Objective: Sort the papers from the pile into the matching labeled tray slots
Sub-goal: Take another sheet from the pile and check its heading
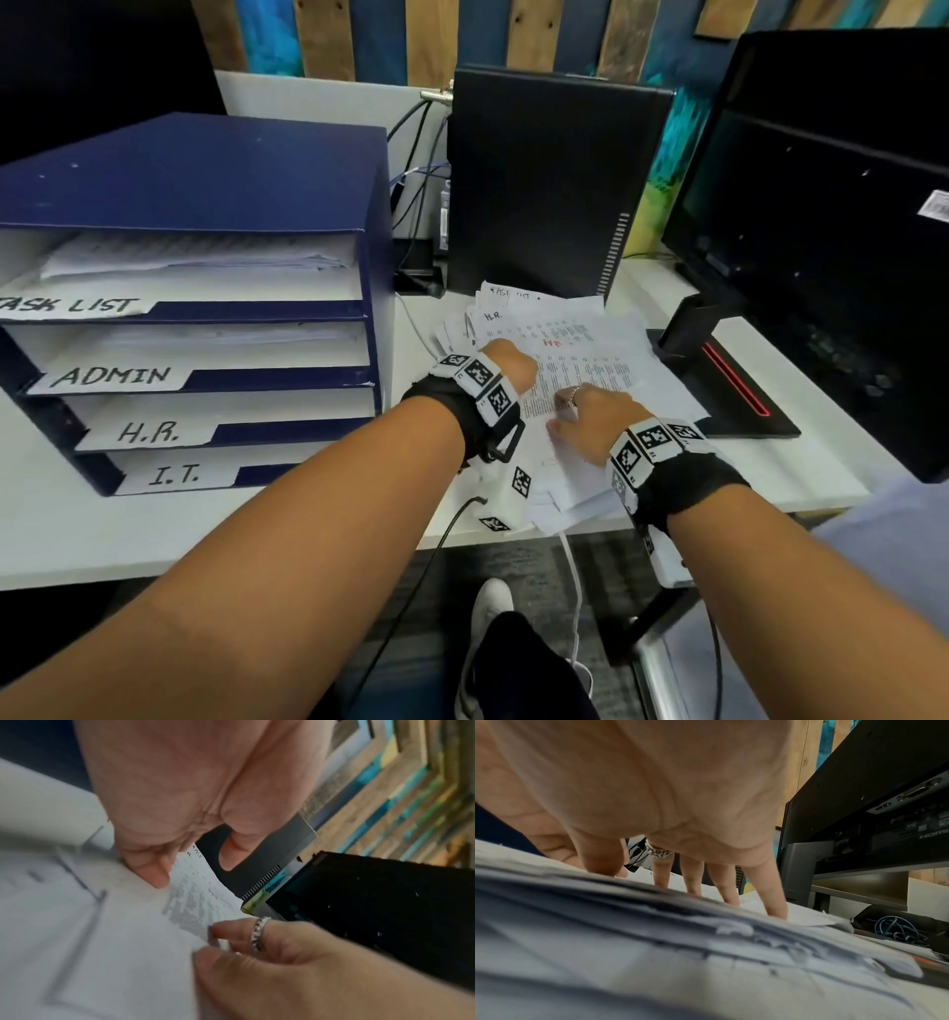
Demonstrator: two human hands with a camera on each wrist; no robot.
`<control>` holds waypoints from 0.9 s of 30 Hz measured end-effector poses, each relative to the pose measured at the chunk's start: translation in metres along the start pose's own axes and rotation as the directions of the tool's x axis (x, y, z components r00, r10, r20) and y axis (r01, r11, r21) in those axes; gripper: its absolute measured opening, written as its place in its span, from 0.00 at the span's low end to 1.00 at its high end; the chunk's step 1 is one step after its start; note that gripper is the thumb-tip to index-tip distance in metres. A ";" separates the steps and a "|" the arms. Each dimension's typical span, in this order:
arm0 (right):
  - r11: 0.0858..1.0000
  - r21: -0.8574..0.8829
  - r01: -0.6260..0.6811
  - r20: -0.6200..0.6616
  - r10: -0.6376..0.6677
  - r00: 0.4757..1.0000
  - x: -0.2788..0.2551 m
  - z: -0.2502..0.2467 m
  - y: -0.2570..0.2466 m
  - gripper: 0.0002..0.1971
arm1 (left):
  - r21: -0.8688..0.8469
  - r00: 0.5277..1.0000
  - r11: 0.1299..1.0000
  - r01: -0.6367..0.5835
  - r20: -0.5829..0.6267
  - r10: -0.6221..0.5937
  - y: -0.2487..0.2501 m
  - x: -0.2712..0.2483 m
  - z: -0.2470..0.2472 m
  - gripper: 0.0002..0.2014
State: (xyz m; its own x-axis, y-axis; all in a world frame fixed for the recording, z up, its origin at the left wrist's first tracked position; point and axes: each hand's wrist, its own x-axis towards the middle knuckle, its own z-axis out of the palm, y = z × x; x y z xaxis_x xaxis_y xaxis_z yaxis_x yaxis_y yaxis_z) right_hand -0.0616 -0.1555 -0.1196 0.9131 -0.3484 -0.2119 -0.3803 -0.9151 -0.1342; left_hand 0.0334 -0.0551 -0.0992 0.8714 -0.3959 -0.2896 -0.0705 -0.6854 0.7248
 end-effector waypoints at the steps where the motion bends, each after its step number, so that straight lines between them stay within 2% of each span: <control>1: 1.000 0.010 0.017 -0.008 -0.017 1.000 0.001 0.000 0.001 0.15 | 0.009 1.000 1.000 0.004 0.002 -0.004 0.003 0.002 -0.001 0.18; 4: 1.000 0.001 0.011 -0.027 -0.011 1.000 -0.001 0.002 0.004 0.22 | 0.088 0.995 0.991 0.097 0.000 -0.097 0.005 0.010 -0.004 0.19; 6: 0.999 -0.034 -0.006 -0.004 0.006 1.000 0.000 0.005 0.006 0.25 | 0.215 0.998 0.974 0.065 -0.020 -0.063 0.004 0.018 -0.005 0.17; 7: 0.999 -0.035 -0.012 0.000 0.012 1.000 0.000 0.007 0.007 0.26 | 0.277 1.000 0.961 0.005 -0.015 -0.001 0.002 0.023 -0.005 0.15; 8: 0.999 -0.032 -0.009 -0.003 0.009 1.000 0.000 0.007 0.007 0.26 | 0.300 1.000 0.954 0.015 0.010 -0.019 0.001 0.024 -0.005 0.15; 10: 0.999 -0.032 -0.004 -0.016 0.003 1.000 0.000 0.010 0.008 0.27 | 0.162 0.994 0.983 0.083 0.058 -0.094 0.003 0.017 -0.004 0.19; 12: 1.000 -0.020 -0.007 -0.019 0.007 1.000 -0.001 0.011 0.009 0.27 | 0.087 0.995 0.992 0.087 0.048 -0.091 0.010 0.015 0.002 0.20; 14: 1.000 -0.020 -0.017 -0.009 0.017 1.000 -0.001 0.013 0.009 0.25 | 0.118 0.997 0.990 0.081 -0.002 -0.081 0.015 0.011 0.003 0.18; 16: 0.999 -0.026 -0.025 -0.002 0.025 1.000 0.000 0.014 0.011 0.23 | 0.097 0.999 0.995 0.023 -0.031 -0.020 0.019 0.015 0.010 0.14; 17: 0.999 -0.028 -0.033 0.010 0.033 0.999 0.001 0.015 0.013 0.21 | 0.120 0.998 0.991 -0.054 -0.009 0.056 0.016 0.023 0.017 0.12; 19: 0.998 -0.047 -0.043 0.030 0.044 0.999 0.002 0.013 0.012 0.19 | 0.130 0.993 0.986 -0.106 -0.036 0.111 0.013 0.030 0.019 0.11; 20: 0.998 -0.049 -0.038 0.032 0.040 0.999 0.002 0.012 0.010 0.19 | 0.135 0.994 0.987 -0.086 -0.051 0.094 0.014 0.030 0.019 0.13; 21: 0.999 -0.034 -0.035 0.022 0.036 0.999 0.003 0.011 0.009 0.19 | 0.049 0.999 0.999 0.003 -0.033 -0.001 0.016 0.026 0.016 0.14; 22: 0.999 -0.026 -0.045 0.014 0.045 0.999 0.003 0.011 0.008 0.18 | -0.020 1.000 1.000 0.014 -0.011 -0.014 0.016 0.026 0.015 0.13; 23: 0.999 -0.023 -0.040 0.003 0.040 0.999 0.004 0.011 0.008 0.17 | 0.019 1.000 1.000 -0.003 -0.003 0.003 0.016 0.024 0.014 0.09; 25: 0.999 -0.023 -0.036 0.008 0.036 0.999 0.005 0.013 0.010 0.15 | 0.123 1.000 0.992 -0.012 -0.008 0.013 0.019 0.022 0.015 0.13; 27: 0.999 -0.008 -0.041 0.025 0.041 0.999 0.004 0.013 0.011 0.13 | 0.086 0.997 0.994 -0.073 0.004 0.073 0.025 0.020 0.018 0.15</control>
State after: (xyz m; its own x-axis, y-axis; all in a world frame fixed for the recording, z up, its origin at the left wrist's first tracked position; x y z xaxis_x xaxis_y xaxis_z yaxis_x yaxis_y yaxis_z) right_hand -0.0643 -0.1644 -0.1340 0.8926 -0.3807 -0.2416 -0.4165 -0.9015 -0.1180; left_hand 0.0404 -0.0910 -0.0979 0.8619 -0.4474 -0.2386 -0.1752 -0.7045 0.6877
